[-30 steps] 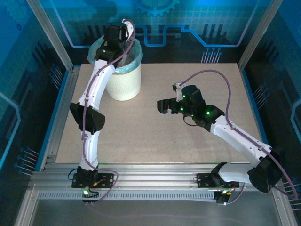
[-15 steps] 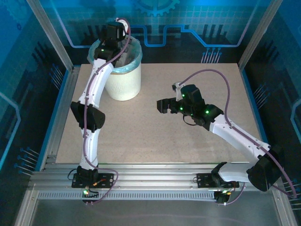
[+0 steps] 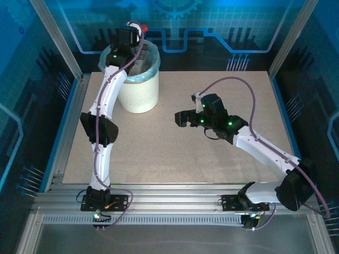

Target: Put the plastic bottles in the bin

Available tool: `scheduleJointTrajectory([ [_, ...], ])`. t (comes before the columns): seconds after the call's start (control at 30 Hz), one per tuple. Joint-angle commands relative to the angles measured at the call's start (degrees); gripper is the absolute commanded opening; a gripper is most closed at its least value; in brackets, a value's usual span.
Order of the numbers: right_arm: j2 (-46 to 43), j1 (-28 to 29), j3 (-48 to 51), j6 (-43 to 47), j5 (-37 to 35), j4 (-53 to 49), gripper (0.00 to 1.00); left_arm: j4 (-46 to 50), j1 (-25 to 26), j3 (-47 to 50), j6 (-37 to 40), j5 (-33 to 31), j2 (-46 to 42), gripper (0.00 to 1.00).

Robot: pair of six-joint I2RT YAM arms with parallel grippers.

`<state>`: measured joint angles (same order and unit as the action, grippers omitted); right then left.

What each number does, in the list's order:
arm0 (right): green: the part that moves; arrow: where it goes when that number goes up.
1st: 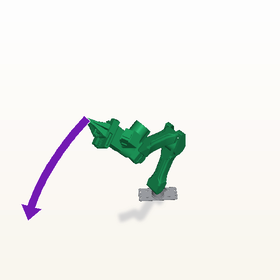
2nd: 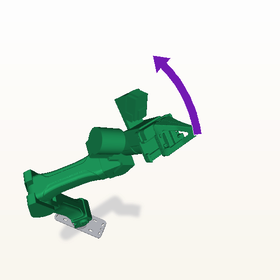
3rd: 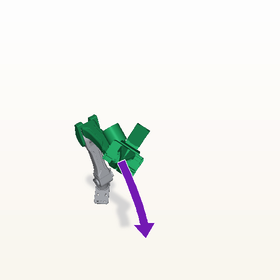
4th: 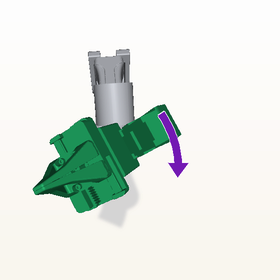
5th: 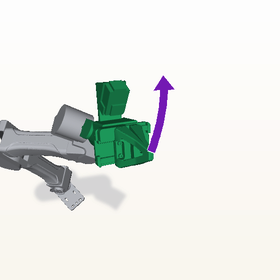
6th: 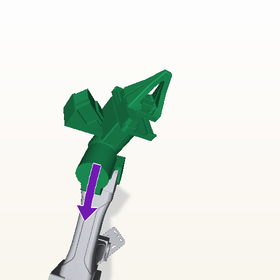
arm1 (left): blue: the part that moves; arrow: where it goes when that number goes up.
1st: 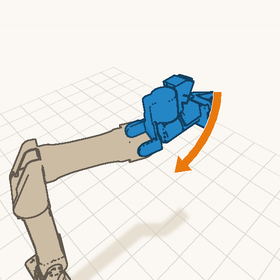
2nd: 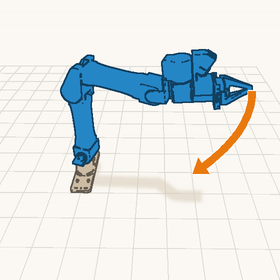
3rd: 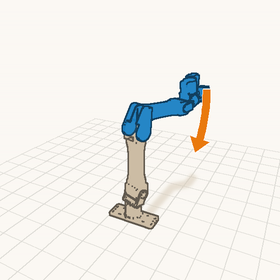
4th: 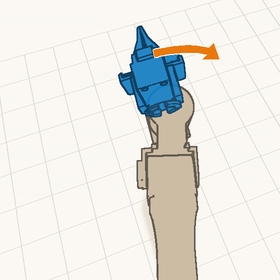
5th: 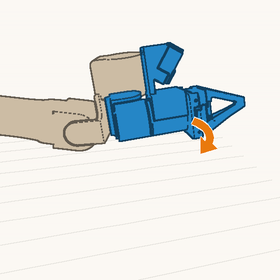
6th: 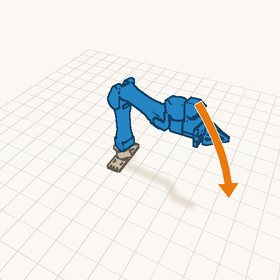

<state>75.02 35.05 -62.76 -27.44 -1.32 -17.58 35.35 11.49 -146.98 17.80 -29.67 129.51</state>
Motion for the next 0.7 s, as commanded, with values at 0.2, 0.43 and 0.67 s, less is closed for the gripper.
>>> scheduleJointTrajectory([
  [0.2, 2.01, -0.85, -3.20, -0.77, 1.89, -0.96, 1.00, 3.46, -3.67, -3.29, -11.71, 10.82, -1.32, 0.99],
  [0.43, 2.46, -0.86, -3.18, -0.99, 2.09, -1.18, 1.00, 6.96, -5.11, -1.91, -14.02, 15.11, -1.67, 0.87],
  [0.67, 2.73, -0.86, -2.76, -1.30, 2.38, -0.96, 1.00, 9.57, -7.83, 5.25, -18.40, 18.46, -4.72, 0.66],
])
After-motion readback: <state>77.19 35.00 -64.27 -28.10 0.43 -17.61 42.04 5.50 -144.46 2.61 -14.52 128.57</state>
